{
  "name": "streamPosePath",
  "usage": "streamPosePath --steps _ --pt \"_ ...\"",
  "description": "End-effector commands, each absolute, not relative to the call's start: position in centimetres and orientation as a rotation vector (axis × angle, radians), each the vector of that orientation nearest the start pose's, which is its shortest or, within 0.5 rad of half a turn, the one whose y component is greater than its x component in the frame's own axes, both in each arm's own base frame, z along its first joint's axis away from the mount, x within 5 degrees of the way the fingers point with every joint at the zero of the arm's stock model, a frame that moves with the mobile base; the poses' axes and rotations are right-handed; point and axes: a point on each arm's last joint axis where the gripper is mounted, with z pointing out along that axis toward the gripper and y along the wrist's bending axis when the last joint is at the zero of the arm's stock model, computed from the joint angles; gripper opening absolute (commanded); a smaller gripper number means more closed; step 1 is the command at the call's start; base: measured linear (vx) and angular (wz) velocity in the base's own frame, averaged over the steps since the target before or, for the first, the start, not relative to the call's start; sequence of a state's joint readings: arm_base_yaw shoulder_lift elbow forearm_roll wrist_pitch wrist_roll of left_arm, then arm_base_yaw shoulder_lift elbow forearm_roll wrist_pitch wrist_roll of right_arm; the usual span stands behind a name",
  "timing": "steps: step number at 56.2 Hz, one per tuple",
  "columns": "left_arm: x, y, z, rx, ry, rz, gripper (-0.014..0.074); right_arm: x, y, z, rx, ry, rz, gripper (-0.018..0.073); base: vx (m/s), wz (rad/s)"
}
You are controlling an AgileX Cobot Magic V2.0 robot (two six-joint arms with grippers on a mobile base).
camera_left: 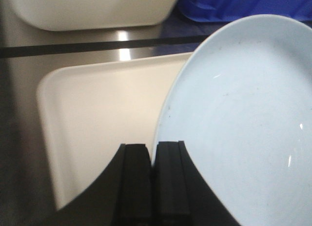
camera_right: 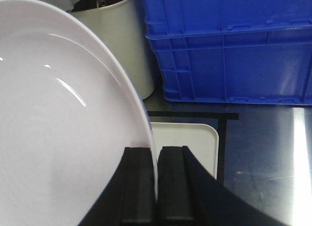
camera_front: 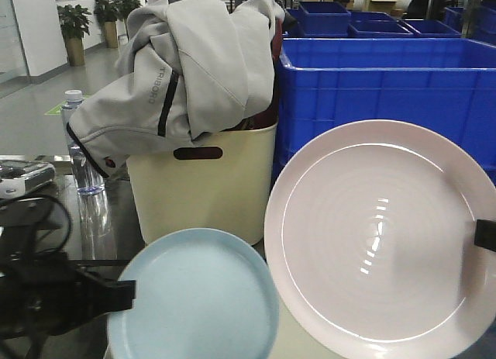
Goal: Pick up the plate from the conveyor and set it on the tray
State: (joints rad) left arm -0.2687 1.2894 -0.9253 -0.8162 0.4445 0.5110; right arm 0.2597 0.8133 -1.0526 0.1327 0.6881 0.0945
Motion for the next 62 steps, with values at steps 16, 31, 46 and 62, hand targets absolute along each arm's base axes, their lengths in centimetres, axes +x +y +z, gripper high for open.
streamPosePath --steps 16,31,46,62 --pt "31.4 -14.4 29.6 0.249 2.181 -0.690 0.0072 14.3 4.5 44.0 -0.113 1.851 0.389 -0.0008 0.00 0.00" --pt "31.5 -15.0 29.7 0.256 2.172 -0.690 0.0317 15.0 4.7 43.6 -0.112 1.876 0.391 -0.0001 0.00 0.00" --pt "30.3 -14.2 32.4 0.281 2.072 -0.658 0.0426 17.9 5.7 41.9 -0.097 1.980 0.421 0.0001 0.00 0.00" --pt "23.0 -10.7 42.2 0.304 1.696 -0.573 0.0314 27.7 9.8 35.2 -0.084 2.120 0.631 0.0020 0.00 0.00"
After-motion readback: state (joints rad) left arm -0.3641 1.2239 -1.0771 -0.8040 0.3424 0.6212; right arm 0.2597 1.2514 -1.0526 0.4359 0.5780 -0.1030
